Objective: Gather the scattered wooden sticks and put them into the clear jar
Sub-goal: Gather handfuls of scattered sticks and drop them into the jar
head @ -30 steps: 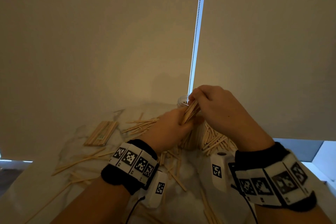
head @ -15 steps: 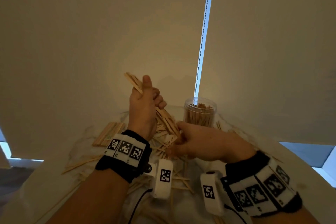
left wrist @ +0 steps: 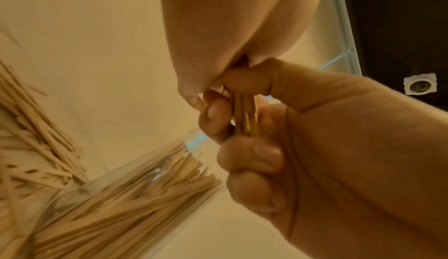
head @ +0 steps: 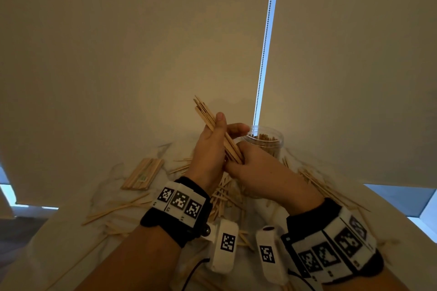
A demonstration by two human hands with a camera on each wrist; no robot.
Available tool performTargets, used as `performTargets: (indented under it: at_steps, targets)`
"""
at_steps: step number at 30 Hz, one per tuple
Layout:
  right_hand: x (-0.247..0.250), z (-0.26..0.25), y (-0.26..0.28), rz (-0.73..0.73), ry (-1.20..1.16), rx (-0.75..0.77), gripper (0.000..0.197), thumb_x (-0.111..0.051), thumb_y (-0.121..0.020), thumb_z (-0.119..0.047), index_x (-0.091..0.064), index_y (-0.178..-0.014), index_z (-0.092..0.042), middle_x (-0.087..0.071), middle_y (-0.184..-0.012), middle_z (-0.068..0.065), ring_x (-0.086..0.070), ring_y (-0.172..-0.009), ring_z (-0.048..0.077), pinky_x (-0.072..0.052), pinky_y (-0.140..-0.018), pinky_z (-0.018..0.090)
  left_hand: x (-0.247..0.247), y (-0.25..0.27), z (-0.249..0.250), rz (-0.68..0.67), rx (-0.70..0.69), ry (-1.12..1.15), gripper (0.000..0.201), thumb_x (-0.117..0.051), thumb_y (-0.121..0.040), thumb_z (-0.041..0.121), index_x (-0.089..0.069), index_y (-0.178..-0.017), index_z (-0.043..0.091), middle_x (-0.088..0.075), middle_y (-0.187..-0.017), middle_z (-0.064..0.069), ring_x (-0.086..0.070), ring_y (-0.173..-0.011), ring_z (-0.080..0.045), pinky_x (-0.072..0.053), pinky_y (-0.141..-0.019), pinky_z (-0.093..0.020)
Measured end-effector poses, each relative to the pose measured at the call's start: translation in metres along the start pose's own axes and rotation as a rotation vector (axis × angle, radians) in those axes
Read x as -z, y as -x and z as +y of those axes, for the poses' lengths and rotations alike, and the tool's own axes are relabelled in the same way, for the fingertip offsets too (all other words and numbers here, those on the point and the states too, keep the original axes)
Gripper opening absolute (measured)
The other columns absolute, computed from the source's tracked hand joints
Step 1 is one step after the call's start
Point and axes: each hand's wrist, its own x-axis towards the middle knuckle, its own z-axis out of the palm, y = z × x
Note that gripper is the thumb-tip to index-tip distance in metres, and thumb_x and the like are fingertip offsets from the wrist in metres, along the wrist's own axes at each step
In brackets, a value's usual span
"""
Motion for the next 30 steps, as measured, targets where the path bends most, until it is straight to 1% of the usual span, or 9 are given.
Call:
performTargets:
  at_steps: [4, 6, 8, 10, 14, 20, 22, 25, 30]
  targets:
    - [-0.001, 0.007, -0.004, 0.126, 0.15, 0.046, 0.02, -0.043, -0.098, -0.04, -0.057, -0.094, -0.026, -0.064, -0.081, -0.006, -0.062, -0.07, 0.009, -0.05, -0.062, 0.03, -0.005, 0.003, 0.002, -0.129, 0.123, 0.086, 0.047, -0.04, -0.106, 0.037, -0.076, -0.087, 0.013, -0.073, -0.109, -0.018, -0.07, -0.103, -0.026, -0.053, -0.095, -0.037]
    - [0.0, 0.01, -0.005, 0.098, 0.217, 0.064, 0.024, -0.038, -0.101, -0.039, -0.057, -0.098, -0.023, -0.064, -0.084, -0.004, -0.062, -0.071, 0.01, -0.053, -0.066, 0.033, -0.005, 0.002, 0.002, -0.124, 0.156, 0.097, 0.038, -0.046, -0.104, 0.033, -0.073, -0.094, 0.007, -0.073, -0.107, -0.019, -0.071, -0.1, -0.027, -0.054, -0.095, -0.039]
    - [0.004, 0.011, -0.003, 0.052, 0.262, 0.076, 0.025, -0.037, -0.102, -0.037, -0.056, -0.103, -0.022, -0.064, -0.087, -0.004, -0.062, -0.074, 0.012, -0.053, -0.068, 0.033, -0.002, -0.001, 0.006, -0.076, 0.157, 0.118, 0.026, -0.056, -0.1, 0.027, -0.058, -0.11, 0.003, -0.073, -0.108, -0.019, -0.072, -0.098, -0.029, -0.056, -0.091, -0.041]
    - [0.011, 0.01, 0.001, -0.018, 0.311, 0.073, 0.024, -0.038, -0.103, -0.037, -0.056, -0.103, -0.021, -0.064, -0.089, -0.003, -0.062, -0.078, 0.013, -0.051, -0.07, 0.032, 0.008, -0.007, 0.013, 0.025, 0.115, 0.146, 0.031, -0.063, -0.096, 0.03, -0.051, -0.116, 0.009, -0.074, -0.11, -0.014, -0.072, -0.099, -0.029, -0.057, -0.085, -0.042]
    - [0.019, 0.009, 0.009, -0.192, 0.381, 0.054, 0.019, -0.039, -0.104, -0.035, -0.053, -0.101, -0.023, -0.064, -0.095, -0.002, -0.061, -0.087, 0.014, -0.049, -0.076, 0.031, 0.03, -0.018, 0.027, 0.201, 0.073, 0.155, 0.026, -0.053, -0.101, 0.033, -0.05, -0.122, 0.017, -0.075, -0.108, -0.012, -0.073, -0.092, -0.027, -0.055, -0.089, -0.047]
    - [0.016, 0.015, 0.002, -0.063, 0.507, 0.016, 0.023, -0.051, -0.096, -0.042, -0.062, -0.098, -0.022, -0.065, -0.086, -0.002, -0.062, -0.076, 0.014, -0.048, -0.066, 0.027, 0.022, -0.009, 0.018, 0.066, 0.105, -0.188, 0.032, -0.039, -0.106, 0.021, -0.064, -0.095, 0.003, -0.076, -0.093, -0.017, -0.072, -0.085, -0.03, -0.054, -0.093, -0.055]
    - [0.018, 0.02, 0.0, 0.018, 0.553, -0.013, 0.026, -0.055, -0.091, -0.045, -0.067, -0.095, -0.022, -0.064, -0.078, -0.004, -0.06, -0.068, 0.013, -0.045, -0.059, 0.026, 0.018, -0.005, 0.017, -0.004, 0.143, -0.264, 0.039, -0.042, -0.106, 0.028, -0.067, -0.088, 0.003, -0.076, -0.092, -0.017, -0.071, -0.087, -0.033, -0.055, -0.092, -0.054]
    - [0.019, 0.026, -0.001, 0.078, 0.603, -0.028, 0.028, -0.056, -0.088, -0.048, -0.07, -0.093, -0.024, -0.065, -0.076, -0.003, -0.062, -0.068, 0.016, -0.052, -0.063, 0.029, 0.014, -0.004, 0.014, -0.109, 0.186, -0.401, 0.049, -0.046, -0.103, 0.04, -0.074, -0.078, 0.008, -0.077, -0.09, -0.015, -0.072, -0.09, -0.036, -0.056, -0.088, -0.051]
    - [0.014, 0.026, -0.004, 0.082, 0.593, -0.073, 0.029, -0.056, -0.087, -0.049, -0.071, -0.09, -0.024, -0.065, -0.074, -0.002, -0.065, -0.069, 0.019, -0.057, -0.067, 0.034, 0.019, -0.007, 0.007, -0.17, 0.149, -0.638, 0.045, -0.052, -0.098, 0.05, -0.077, -0.083, 0.015, -0.076, -0.087, -0.009, -0.071, -0.086, -0.024, -0.053, -0.095, -0.051]
